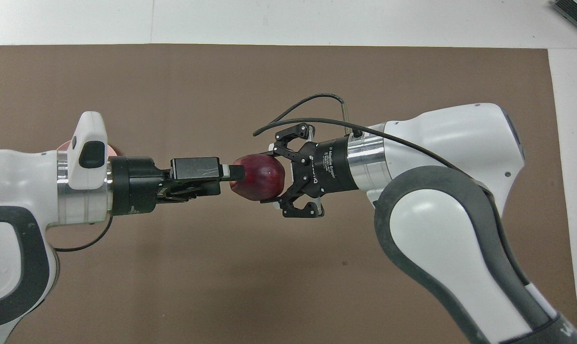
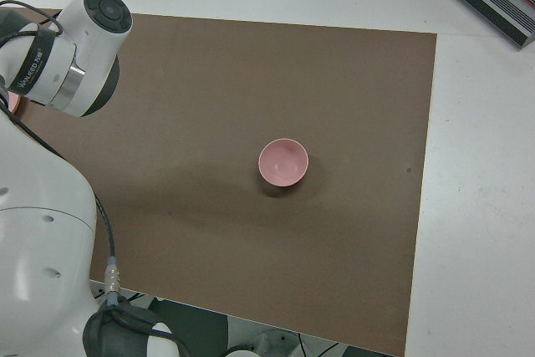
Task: Move apple from plate to bowl
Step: 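Close the right gripper on the apple and open the left gripper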
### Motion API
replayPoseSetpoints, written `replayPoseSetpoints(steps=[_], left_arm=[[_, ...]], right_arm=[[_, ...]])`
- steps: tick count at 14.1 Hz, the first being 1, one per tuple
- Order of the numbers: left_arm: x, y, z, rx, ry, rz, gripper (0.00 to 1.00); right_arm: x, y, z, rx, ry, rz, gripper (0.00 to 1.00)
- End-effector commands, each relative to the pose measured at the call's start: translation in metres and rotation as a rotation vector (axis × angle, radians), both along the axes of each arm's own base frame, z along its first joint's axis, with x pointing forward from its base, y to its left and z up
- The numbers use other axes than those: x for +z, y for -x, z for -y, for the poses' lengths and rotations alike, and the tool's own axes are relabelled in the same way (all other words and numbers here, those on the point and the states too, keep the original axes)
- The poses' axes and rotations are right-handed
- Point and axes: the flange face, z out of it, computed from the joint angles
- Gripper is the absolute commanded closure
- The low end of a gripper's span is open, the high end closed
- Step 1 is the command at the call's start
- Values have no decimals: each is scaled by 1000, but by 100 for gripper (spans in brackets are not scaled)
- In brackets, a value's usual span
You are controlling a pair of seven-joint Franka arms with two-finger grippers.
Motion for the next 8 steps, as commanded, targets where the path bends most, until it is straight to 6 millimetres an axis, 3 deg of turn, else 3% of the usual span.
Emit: replayPoseSetpoints(steps=[1, 5, 8], left_arm=[[24, -1, -10, 18, -158, 34, 0], [43, 0, -36, -48, -377, 52, 0], [37, -3, -53, -78, -547, 70, 0]], right_arm=[[-7, -19, 25, 37, 117, 101, 93], [-20, -37, 61, 189, 316, 284, 95], [-32, -52, 98, 375, 492, 446, 95]])
